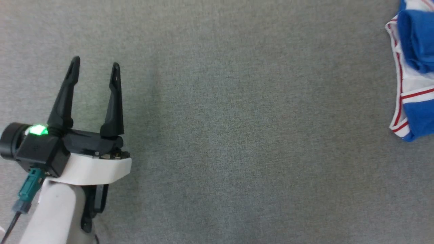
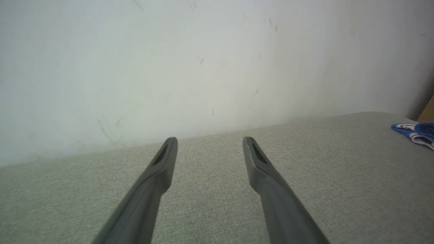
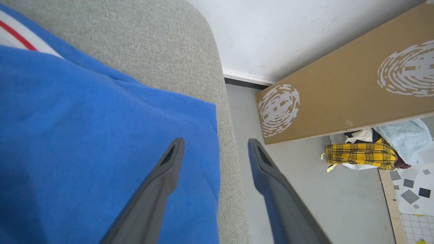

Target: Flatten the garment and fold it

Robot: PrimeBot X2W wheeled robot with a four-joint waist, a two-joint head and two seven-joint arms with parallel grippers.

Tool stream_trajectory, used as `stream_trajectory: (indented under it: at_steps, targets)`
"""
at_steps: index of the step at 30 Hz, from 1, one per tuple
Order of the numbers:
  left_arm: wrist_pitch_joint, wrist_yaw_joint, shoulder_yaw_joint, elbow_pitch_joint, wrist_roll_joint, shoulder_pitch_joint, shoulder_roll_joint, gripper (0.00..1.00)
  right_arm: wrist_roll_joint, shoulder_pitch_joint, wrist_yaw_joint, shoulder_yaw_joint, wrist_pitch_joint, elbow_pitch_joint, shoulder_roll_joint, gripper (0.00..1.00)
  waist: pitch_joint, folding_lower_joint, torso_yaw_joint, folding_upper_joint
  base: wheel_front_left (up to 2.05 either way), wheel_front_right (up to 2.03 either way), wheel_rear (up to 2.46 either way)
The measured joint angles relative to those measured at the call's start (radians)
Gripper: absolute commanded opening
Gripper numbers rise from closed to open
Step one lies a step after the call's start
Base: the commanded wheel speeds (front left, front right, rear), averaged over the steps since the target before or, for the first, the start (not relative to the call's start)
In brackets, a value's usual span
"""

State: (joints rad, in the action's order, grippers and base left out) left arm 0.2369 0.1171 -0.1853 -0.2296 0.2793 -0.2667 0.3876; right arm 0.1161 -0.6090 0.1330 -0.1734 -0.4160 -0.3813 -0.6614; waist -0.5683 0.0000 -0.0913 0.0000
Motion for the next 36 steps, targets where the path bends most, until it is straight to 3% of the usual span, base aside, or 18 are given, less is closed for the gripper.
stream_trajectory:
  at_steps: [6,18,36]
  targets:
    - [0.006,0.001,-0.009,0.043,0.016,0.035,-0.019,1.00,0.036,0.005,0.000,-0.029,0.054,0.033,0.095,1.00,0.070,-0.0001,0.003,0.0000,0.00,0.00,0.00]
    - [0.010,0.009,-0.009,0.100,0.081,0.132,-0.062,1.00,0.121,0.198,0.000,-0.008,0.190,0.285,0.341,1.00,0.252,-0.0002,0.028,0.0000,0.00,0.00,0.00]
    - [0.002,0.044,-0.021,0.152,0.101,0.314,-0.069,1.00,-0.015,0.559,0.000,0.024,0.360,0.510,0.563,1.00,0.485,-0.0002,0.110,0.0000,0.00,0.00,0.00]
